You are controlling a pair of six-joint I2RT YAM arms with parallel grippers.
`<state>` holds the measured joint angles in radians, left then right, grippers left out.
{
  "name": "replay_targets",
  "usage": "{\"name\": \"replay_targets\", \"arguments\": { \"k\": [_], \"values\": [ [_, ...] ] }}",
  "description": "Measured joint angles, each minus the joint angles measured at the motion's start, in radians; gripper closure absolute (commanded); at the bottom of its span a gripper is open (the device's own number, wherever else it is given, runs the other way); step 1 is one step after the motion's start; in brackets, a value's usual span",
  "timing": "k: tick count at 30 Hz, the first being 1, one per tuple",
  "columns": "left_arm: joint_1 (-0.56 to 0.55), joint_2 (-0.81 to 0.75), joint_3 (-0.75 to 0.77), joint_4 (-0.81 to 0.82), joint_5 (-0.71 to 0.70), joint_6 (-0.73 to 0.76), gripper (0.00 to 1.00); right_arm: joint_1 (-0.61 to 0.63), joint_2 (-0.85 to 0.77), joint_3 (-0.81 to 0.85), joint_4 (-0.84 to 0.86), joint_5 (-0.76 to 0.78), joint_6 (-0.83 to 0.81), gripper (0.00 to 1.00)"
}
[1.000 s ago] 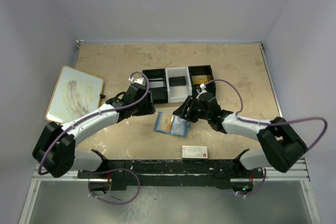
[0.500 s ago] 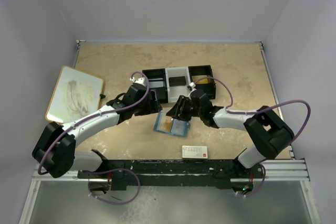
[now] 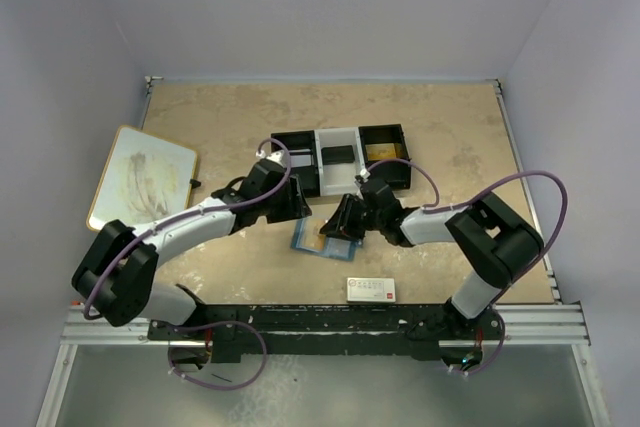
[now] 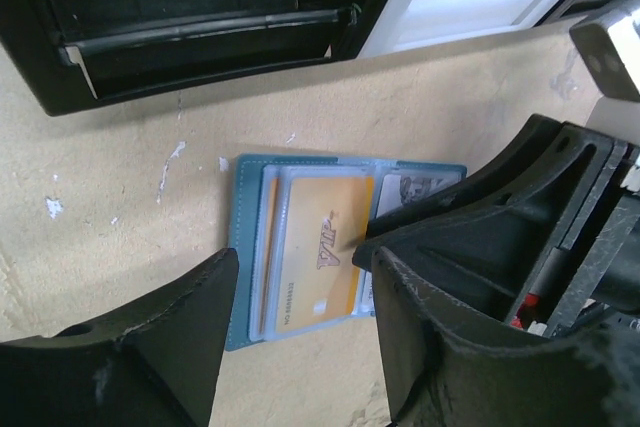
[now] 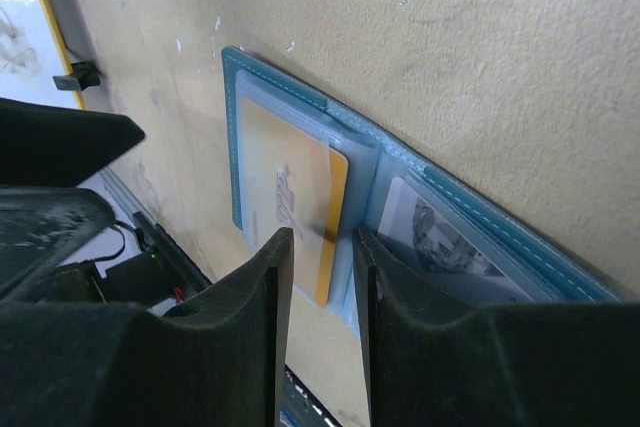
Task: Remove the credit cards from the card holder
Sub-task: Remove the credit card from the card holder.
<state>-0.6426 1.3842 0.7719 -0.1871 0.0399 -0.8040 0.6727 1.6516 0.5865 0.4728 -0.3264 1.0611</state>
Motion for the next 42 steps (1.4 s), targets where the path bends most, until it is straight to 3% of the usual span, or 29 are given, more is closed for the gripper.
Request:
{"name": "replay_targets", "arguments": {
  "k": [9, 23, 28, 32, 37, 42],
  "values": [
    [-0.003, 0.05, -0.002, 0.008, 0.043, 0.005, 0.6, -0.012, 0.04, 0.014, 0.026, -0.022, -0.014, 0.82],
    [-0.086, 0.151, 0.0, 0.015, 0.006, 0.011, 0.8, -0.025, 0.084, 0.06, 0.041, -0.069, -0.062, 0.74],
    [-0.112, 0.155, 0.006, 0.014, -0.035, 0.011, 0.8, -0.027, 0.096, 0.067, 0.043, -0.093, -0.07, 0.73],
    [-0.125, 0.153, 0.008, 0.01, -0.069, 0.011, 0.7, -0.027, 0.096, 0.07, 0.034, -0.093, -0.074, 0.79],
    [-0.132, 0.136, 0.023, -0.052, -0.152, 0.011, 0.66, -0.027, 0.096, 0.072, 0.025, -0.084, -0.078, 0.81],
    [-0.13, 0.136, 0.034, -0.092, -0.205, 0.012, 0.69, -0.027, 0.096, 0.073, 0.02, -0.084, -0.079, 0.79]
  ]
}}
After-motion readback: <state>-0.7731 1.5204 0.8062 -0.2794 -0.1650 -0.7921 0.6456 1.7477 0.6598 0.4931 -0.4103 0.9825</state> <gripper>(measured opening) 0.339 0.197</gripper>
